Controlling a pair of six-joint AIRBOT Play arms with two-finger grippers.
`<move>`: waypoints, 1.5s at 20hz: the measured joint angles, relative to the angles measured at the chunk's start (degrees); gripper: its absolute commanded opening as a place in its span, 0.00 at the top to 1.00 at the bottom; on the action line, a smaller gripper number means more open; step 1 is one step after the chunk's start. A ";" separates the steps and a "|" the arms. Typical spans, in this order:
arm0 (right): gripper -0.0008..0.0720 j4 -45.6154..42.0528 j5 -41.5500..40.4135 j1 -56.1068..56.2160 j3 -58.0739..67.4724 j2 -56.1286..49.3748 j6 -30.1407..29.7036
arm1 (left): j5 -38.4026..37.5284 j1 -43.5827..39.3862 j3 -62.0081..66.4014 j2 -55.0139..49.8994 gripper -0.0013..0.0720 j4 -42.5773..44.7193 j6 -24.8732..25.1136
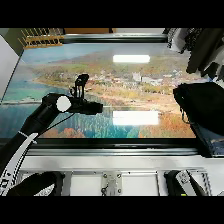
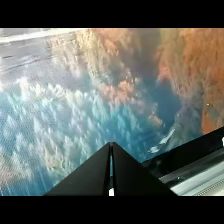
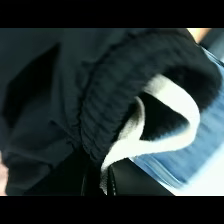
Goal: Fold the clothes and pants, and hang the long-sleeved shirts on hangers.
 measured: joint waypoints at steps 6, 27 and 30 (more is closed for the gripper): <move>0.96 -10.78 1.18 -0.24 -8.68 3.50 2.10 | -0.24 0.00 0.00 0.00 0.97 0.02 0.02; 0.05 29.20 -10.14 24.35 1.03 6.19 -28.55 | -0.87 0.00 0.00 0.00 0.97 0.02 0.02; 0.47 31.17 -8.90 37.29 -0.46 5.97 -31.32 | -0.87 0.00 0.00 0.00 0.97 0.02 0.02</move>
